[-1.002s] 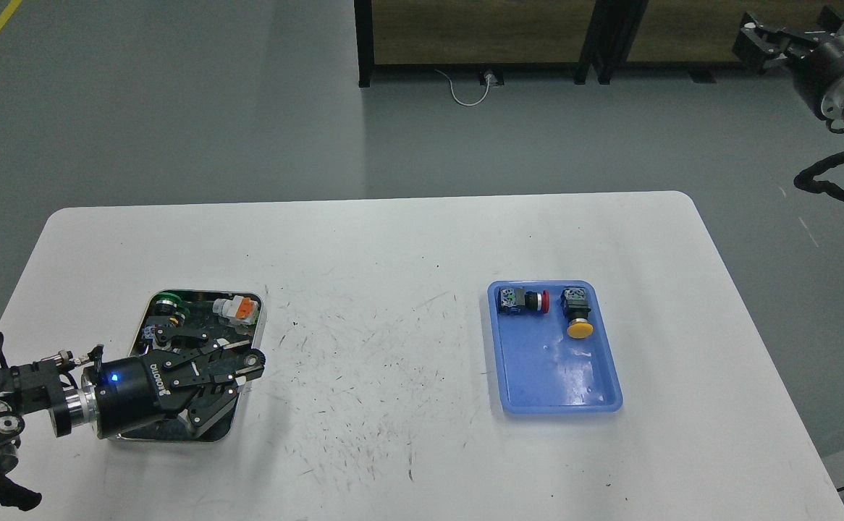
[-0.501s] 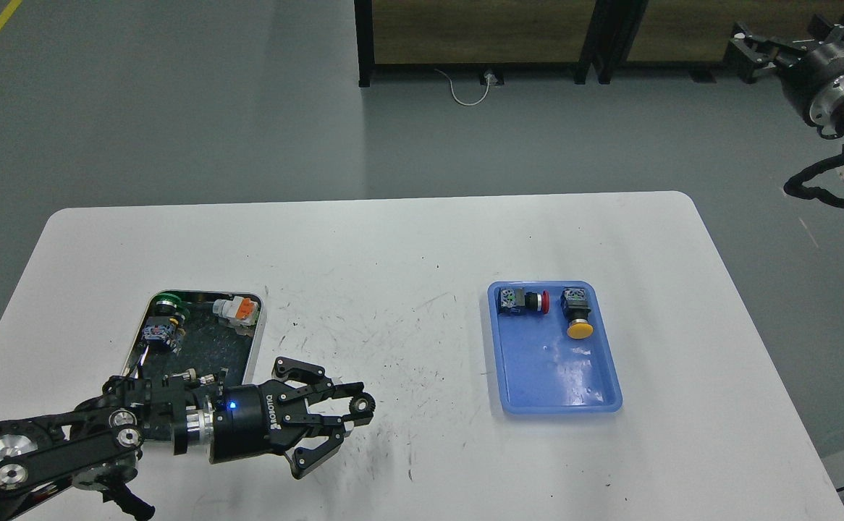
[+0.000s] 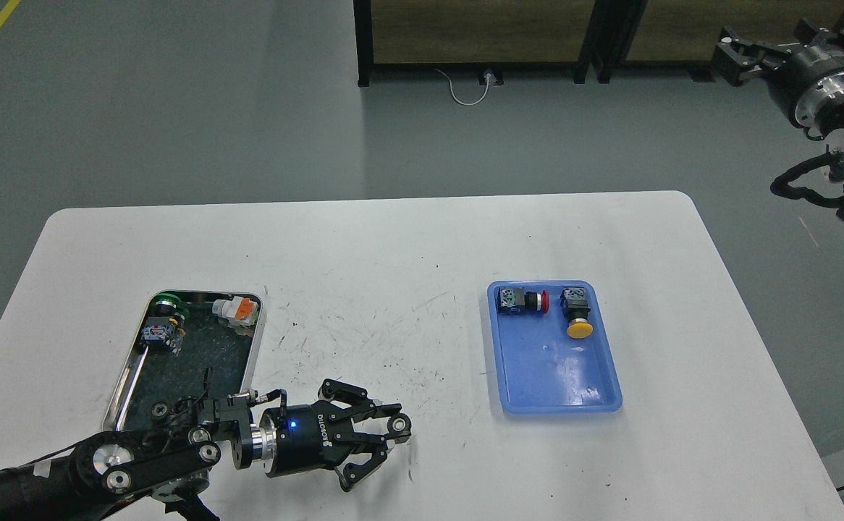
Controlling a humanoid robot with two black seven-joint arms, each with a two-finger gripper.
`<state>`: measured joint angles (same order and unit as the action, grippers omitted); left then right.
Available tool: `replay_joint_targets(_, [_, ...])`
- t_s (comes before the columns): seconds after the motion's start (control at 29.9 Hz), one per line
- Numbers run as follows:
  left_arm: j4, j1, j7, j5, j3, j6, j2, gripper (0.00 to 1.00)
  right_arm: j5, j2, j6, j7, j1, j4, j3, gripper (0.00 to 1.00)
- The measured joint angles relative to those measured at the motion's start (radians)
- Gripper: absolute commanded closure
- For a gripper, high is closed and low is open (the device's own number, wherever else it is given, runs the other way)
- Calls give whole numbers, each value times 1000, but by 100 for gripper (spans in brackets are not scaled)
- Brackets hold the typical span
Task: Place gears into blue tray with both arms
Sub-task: 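Carry the black gear out of the tray and release it on the table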
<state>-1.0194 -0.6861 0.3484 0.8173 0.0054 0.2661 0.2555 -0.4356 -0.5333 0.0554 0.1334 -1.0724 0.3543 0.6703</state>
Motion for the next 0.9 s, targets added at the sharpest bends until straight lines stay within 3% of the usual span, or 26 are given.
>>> replay_joint_targets(0.13, [25, 3, 6, -1, 8, -3, -14, 66, 0, 1, 0, 0, 0, 0, 0, 0])
replay_joint_targets(0.33, [26, 5, 6, -3, 8, -10, -17, 50, 0, 12, 0, 1, 0, 0, 0, 0])
replay_joint_targets(0.57, [27, 6, 6, -3, 8, -15, -24, 38, 0, 17, 0, 2, 0, 0, 0, 0])
replay_joint_targets(0.67, [27, 11, 6, -3, 8, -16, -25, 27, 0, 18, 0, 2, 0, 0, 0, 0])
replay_joint_targets(0.73, [27, 12, 6, -4, 8, -17, -26, 13, 0, 18, 0, 2, 0, 0, 0, 0])
replay_joint_targets(0.9, [8, 8, 7, -16, -24, -31, 0, 4, 2, 19, 0, -1, -13, 0, 2, 0])
